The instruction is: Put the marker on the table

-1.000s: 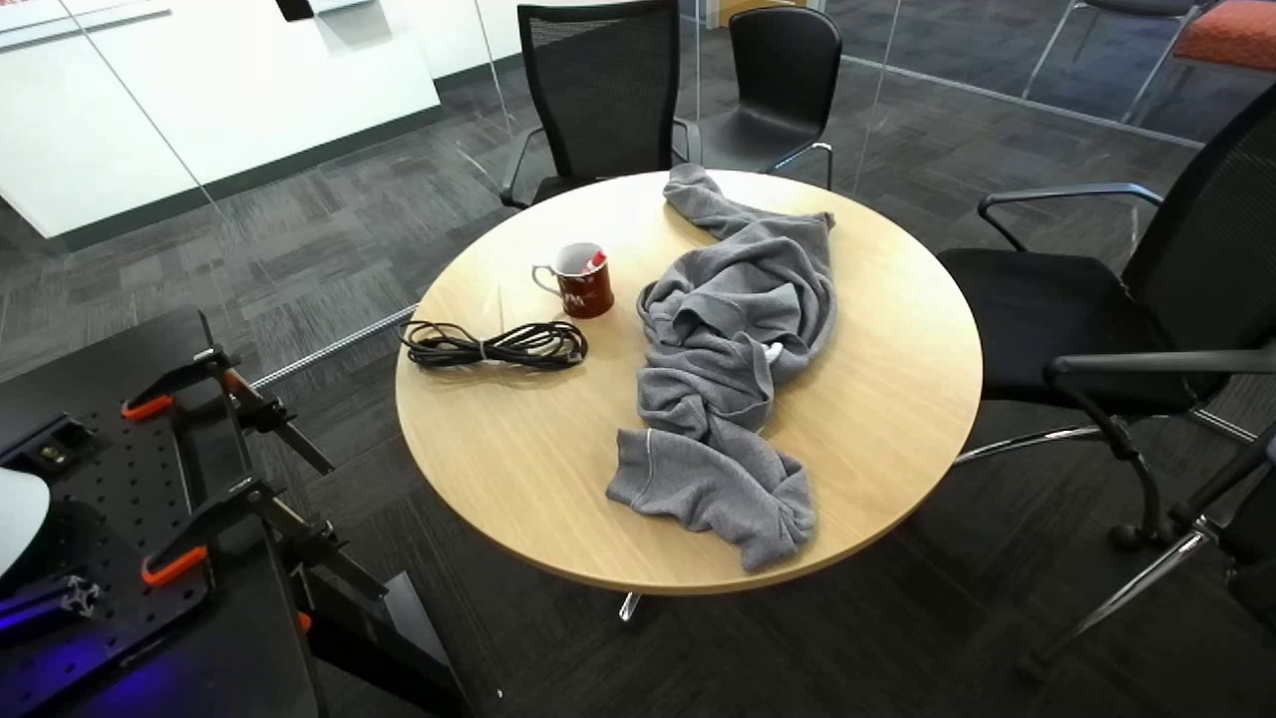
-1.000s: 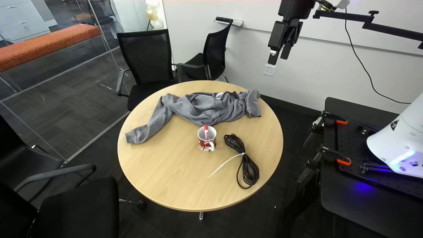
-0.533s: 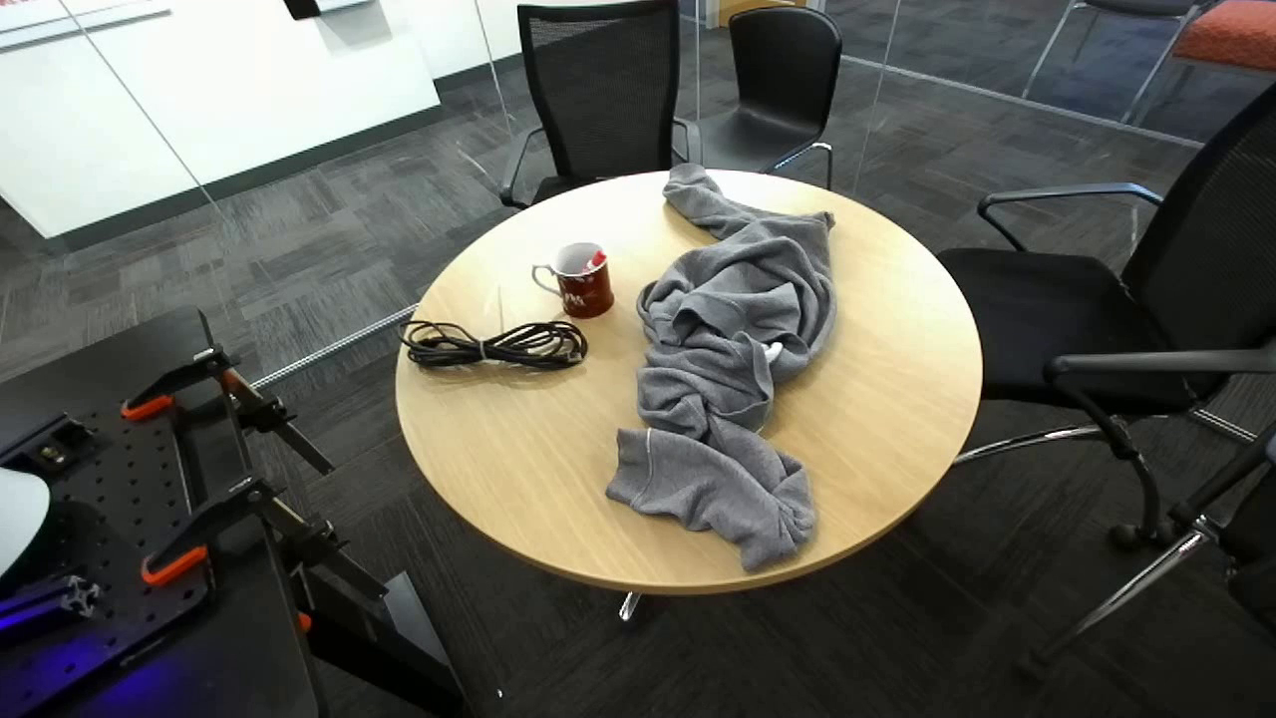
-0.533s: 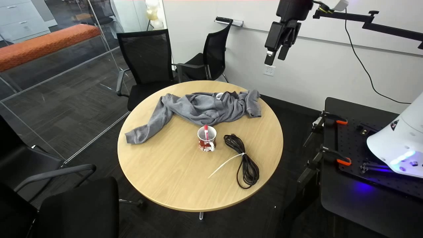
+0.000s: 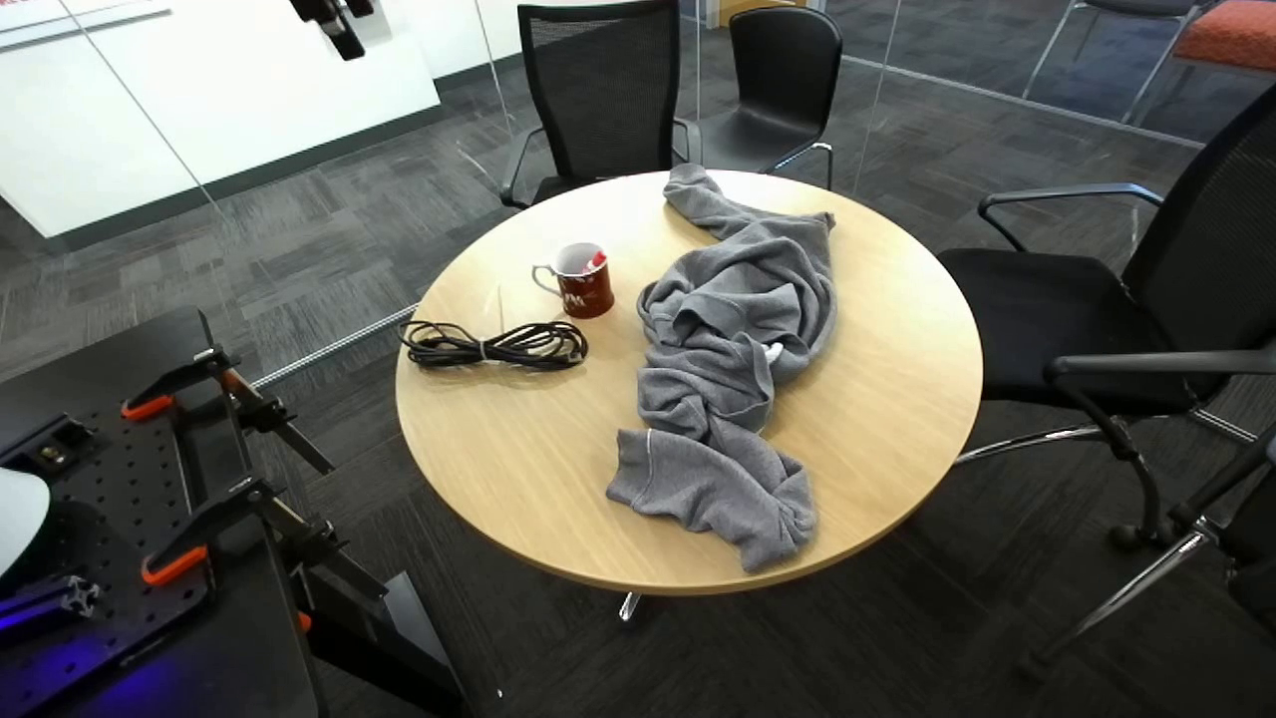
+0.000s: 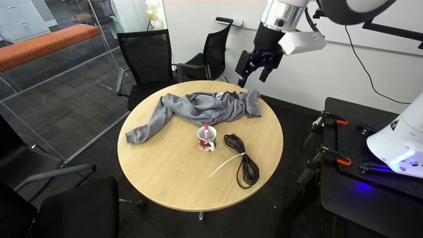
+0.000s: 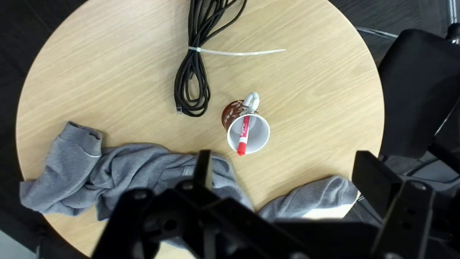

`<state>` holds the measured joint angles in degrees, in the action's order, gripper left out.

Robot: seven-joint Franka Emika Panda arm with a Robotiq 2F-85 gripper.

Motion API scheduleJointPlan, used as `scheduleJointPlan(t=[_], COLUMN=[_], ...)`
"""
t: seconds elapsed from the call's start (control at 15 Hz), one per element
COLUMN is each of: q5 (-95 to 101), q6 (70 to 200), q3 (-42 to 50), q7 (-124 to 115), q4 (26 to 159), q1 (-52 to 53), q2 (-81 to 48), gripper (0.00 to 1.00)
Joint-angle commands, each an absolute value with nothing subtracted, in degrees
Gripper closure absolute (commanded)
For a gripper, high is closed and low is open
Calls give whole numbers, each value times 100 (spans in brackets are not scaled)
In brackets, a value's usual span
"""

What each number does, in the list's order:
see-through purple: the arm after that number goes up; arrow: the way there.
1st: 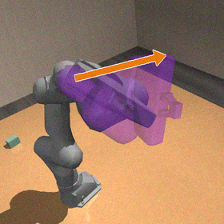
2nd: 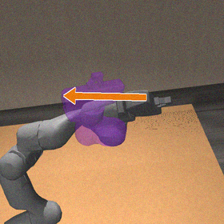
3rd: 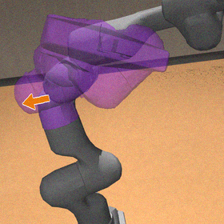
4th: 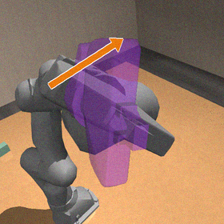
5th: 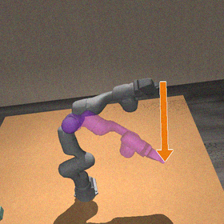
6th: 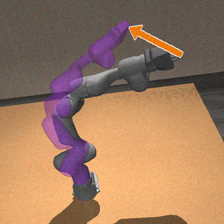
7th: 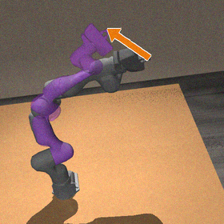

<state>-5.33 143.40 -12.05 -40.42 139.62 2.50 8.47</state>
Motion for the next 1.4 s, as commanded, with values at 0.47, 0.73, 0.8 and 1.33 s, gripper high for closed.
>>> scheduleJointPlan(t=[0.47, 0.73, 0.8, 1.33], q5=[270, 139, 121, -286], q6=[15221, 15375, 15408, 15213], q3=[-657, -396, -337, -203], q7=[-5319, -5128, -5120, -4891], q4=[12801, 12279, 12148, 11388], q1=[507, 677, 715, 822], q2=[-1354, -2030, -2193, -3161], gripper=[0, 0, 0, 0])
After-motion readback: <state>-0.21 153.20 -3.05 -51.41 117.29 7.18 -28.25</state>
